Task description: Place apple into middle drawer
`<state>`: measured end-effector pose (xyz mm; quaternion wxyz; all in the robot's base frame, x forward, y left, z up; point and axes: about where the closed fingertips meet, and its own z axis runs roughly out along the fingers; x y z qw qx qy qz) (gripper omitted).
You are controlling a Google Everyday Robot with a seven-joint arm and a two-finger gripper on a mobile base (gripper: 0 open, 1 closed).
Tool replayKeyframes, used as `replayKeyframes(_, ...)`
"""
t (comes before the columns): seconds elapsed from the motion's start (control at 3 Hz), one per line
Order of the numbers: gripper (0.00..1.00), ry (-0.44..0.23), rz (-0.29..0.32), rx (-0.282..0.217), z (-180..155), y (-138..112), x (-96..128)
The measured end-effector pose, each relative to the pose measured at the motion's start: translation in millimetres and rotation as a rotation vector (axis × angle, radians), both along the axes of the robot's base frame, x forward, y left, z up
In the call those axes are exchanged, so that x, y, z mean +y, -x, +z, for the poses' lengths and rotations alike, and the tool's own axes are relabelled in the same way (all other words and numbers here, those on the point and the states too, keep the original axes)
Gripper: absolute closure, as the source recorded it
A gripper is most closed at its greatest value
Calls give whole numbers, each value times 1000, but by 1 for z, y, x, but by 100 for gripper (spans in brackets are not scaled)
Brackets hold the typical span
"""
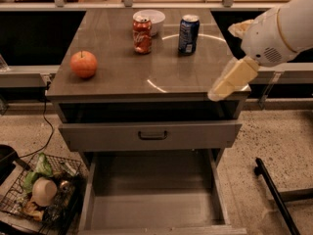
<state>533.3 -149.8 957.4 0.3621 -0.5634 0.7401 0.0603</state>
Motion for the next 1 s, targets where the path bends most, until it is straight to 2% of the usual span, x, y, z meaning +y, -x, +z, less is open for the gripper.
replayKeyframes(0.33,0,-210,40,-85,6,-33,28)
replayKeyframes(0.67,0,-356,69,-126,9,-46,42)
replayKeyframes(1.0,0,-387,82,-128,11,-46,49)
